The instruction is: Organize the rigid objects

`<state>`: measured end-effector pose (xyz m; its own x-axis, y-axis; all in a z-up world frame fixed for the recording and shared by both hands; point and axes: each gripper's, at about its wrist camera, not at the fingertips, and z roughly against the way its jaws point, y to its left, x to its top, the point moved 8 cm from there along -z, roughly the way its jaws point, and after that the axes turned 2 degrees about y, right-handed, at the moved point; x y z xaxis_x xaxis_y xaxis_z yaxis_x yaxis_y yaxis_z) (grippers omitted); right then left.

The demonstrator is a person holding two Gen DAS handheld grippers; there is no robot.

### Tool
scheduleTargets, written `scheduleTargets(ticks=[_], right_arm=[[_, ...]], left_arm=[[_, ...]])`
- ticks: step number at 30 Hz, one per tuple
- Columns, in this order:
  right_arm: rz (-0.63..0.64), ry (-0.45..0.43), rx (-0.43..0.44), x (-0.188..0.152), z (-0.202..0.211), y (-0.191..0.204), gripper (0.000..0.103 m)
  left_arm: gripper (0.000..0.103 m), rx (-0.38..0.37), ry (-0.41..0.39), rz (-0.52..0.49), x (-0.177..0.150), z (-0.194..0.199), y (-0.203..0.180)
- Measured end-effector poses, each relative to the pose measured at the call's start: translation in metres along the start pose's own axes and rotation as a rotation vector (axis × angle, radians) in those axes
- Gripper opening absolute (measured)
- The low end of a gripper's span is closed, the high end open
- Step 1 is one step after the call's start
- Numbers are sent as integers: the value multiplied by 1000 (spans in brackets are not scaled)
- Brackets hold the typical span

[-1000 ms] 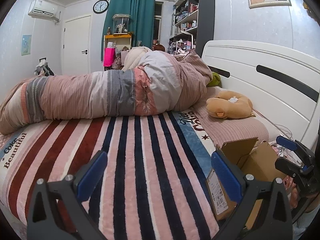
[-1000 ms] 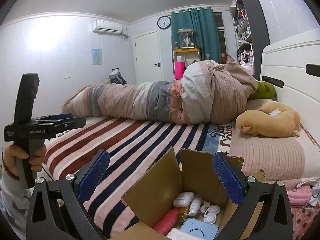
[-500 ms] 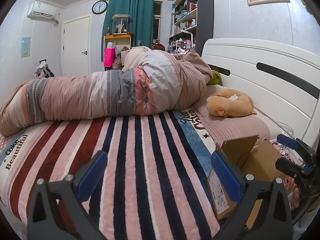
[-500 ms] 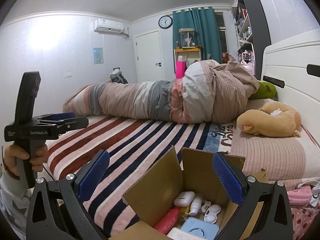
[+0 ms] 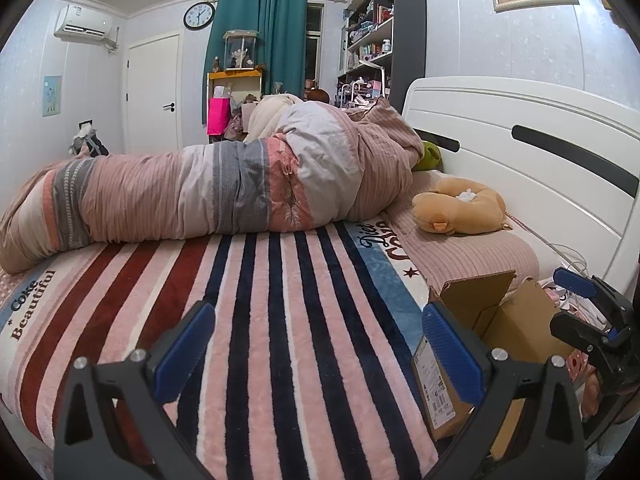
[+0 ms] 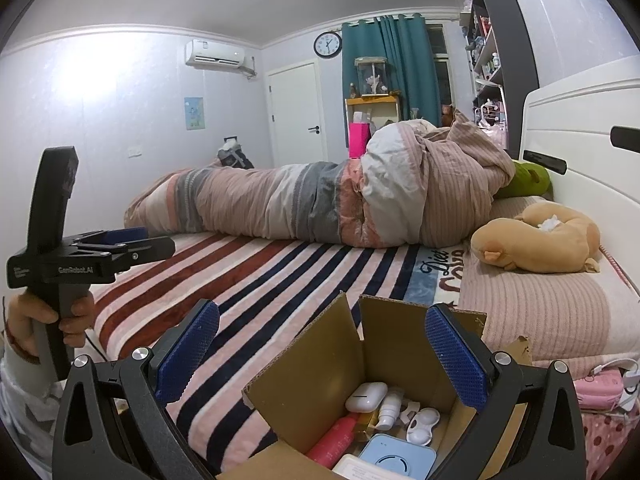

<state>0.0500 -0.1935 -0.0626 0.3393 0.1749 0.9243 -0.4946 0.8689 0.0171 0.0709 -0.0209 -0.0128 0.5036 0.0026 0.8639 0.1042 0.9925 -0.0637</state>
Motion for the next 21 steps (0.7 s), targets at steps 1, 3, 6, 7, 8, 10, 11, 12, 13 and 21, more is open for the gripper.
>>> scheduleTargets(ticks=[1,3,6,7,8,10,11,12,13,21], right_arm=[[0,-1,-1,0,0,0,103],[-4,-4,-4,0,2,0,103],[-6,-9,-8,0,3,0,103],[-9,-10,-11,0,4,0,103],[-13,-11,-16,1,5,0,103],[-18,-10,-20,1,6,0,103],[-20,-10,-23,1,7,1,103],[-19,-9,-22,1,7,1,103],[-19,-9,-20,1,7,1,103],[-21,-10,-23,1,7,2,103]], left_arm=[[102,-2,0,-1,0,0,0],[102,-1,-4,-6,0,0,0],[102,-4,-6,-9,1,0,0],[102,-5,-5,-10,1,0,0],[102,-6,-6,-11,1,0,1],[102,-3,-6,-11,1,0,1],[102,-2,-8,-12,1,2,0],[102,-2,-9,-12,1,2,2],[102,-3,-9,-13,2,3,1],[102,1,-11,-18,2,4,1]])
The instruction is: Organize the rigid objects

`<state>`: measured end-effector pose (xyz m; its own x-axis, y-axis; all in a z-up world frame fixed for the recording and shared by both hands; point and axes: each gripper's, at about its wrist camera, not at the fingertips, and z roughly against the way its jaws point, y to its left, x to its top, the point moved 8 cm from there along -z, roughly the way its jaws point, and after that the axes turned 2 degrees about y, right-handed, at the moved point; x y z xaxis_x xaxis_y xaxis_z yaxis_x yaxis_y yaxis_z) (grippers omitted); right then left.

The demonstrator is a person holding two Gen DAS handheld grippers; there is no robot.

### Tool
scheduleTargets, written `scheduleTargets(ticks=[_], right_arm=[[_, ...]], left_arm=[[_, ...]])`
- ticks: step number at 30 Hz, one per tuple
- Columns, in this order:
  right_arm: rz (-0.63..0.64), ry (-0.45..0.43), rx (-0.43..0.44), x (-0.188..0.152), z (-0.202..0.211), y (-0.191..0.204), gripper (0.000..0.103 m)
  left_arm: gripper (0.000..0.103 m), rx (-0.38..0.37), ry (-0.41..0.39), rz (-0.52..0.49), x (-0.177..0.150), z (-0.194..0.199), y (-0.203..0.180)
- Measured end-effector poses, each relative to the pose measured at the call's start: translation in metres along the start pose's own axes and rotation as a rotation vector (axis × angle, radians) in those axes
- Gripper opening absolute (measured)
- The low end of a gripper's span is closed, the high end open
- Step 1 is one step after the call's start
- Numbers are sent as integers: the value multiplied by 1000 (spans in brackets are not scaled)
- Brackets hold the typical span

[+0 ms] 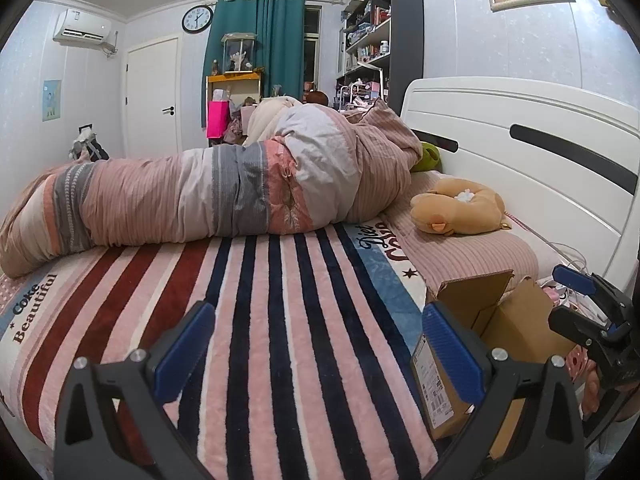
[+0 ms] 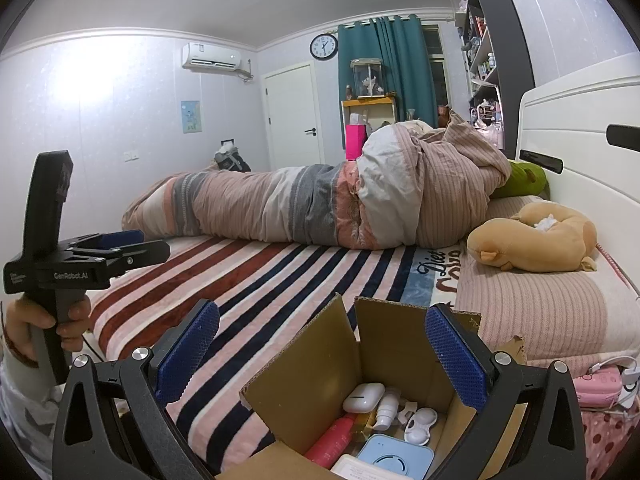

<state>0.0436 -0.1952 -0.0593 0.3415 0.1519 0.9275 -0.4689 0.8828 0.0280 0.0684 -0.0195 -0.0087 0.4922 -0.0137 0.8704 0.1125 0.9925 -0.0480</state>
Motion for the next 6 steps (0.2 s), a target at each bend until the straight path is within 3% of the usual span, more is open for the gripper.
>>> scheduleTargets(ticks=[6], right_arm=[[-1,0,-3,0,0,1,103]], left_arm=[[102,1,0,0,0,0,0]])
